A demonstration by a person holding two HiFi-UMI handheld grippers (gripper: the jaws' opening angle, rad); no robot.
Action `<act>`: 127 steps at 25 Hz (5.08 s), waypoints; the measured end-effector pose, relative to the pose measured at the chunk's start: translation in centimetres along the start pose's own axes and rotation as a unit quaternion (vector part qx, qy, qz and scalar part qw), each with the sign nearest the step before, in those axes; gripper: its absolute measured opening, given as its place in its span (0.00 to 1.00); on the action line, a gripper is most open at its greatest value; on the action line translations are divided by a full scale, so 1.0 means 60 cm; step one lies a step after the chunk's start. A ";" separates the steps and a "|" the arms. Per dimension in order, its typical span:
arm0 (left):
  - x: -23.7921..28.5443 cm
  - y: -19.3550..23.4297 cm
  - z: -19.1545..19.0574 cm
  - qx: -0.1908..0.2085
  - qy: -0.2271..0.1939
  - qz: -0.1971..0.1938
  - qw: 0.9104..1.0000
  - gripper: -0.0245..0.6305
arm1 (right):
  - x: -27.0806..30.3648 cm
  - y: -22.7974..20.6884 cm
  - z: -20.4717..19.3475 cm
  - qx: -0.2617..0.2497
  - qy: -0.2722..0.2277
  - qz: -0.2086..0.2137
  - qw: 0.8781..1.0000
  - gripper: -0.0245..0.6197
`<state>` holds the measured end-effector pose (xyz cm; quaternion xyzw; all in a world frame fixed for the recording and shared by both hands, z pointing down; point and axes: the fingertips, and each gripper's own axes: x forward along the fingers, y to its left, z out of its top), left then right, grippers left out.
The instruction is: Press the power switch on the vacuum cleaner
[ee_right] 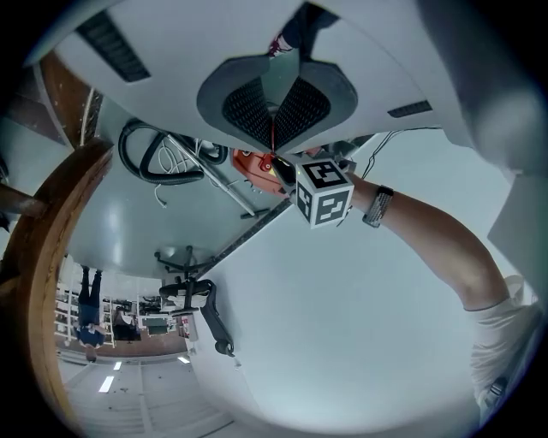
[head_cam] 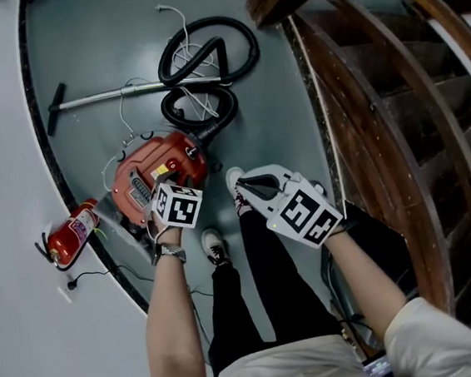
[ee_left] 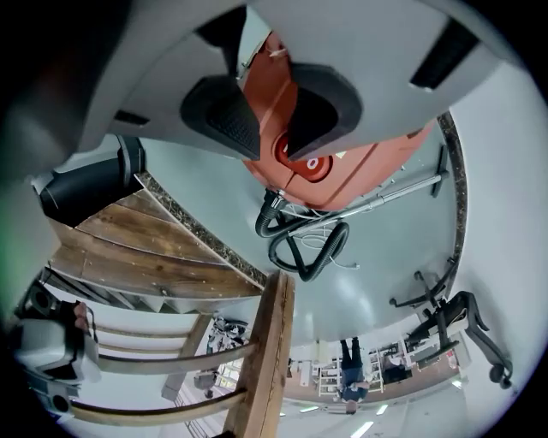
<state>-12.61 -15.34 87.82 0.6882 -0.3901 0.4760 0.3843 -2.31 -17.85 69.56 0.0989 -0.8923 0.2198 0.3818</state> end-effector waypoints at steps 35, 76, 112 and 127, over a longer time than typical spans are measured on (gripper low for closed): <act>-0.414 -0.011 0.140 0.010 -0.211 0.040 0.977 0.04 | -0.159 0.095 0.125 -0.065 -0.026 -0.023 0.997 0.09; -0.971 -0.178 0.119 0.132 -0.421 0.142 0.886 0.04 | -0.515 0.352 0.372 -0.197 -0.194 -0.147 0.950 0.09; -1.254 -0.304 0.036 0.174 -0.531 0.198 0.805 0.04 | -0.671 0.561 0.443 -0.278 -0.259 -0.199 0.903 0.08; -1.248 -0.271 0.041 0.181 -0.525 0.195 0.809 0.04 | -0.643 0.550 0.466 -0.274 -0.257 -0.197 0.906 0.08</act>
